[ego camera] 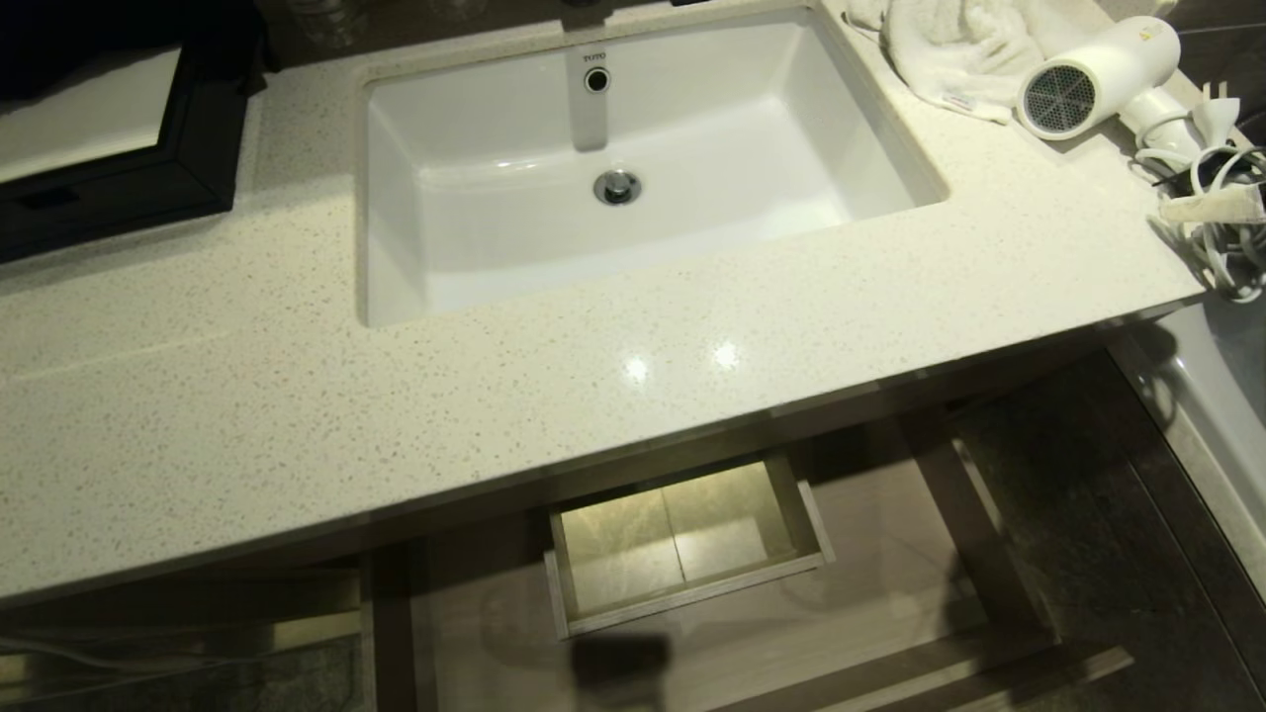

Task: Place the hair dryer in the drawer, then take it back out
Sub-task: Pick up the hairdryer

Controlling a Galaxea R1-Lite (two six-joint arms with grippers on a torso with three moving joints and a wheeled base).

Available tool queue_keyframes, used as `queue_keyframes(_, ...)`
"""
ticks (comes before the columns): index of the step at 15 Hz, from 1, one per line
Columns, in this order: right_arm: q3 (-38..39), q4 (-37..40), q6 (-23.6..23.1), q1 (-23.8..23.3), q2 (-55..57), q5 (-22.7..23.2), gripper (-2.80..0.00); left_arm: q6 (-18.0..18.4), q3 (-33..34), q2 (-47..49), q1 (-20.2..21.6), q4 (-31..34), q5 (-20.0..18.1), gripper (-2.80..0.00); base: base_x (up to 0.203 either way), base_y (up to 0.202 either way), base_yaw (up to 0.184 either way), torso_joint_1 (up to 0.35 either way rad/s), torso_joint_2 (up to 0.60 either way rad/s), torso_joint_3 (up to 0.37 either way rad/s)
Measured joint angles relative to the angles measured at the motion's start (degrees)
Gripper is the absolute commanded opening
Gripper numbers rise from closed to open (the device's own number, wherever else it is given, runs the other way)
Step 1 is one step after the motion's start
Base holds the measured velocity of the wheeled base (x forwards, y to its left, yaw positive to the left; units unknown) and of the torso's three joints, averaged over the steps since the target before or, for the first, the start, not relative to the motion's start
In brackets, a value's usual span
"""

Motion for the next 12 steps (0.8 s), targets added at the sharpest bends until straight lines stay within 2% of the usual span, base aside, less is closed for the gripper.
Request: queue_keyframes(12, 0.1, -1.5, 0.1, 0.4, 0.2, -0.8, 0.00, 0.0, 0.0, 0.0, 0.0, 0.0, 0.0, -2.80, 0.000, 0.000, 0.000, 0.000, 0.00, 0.000)
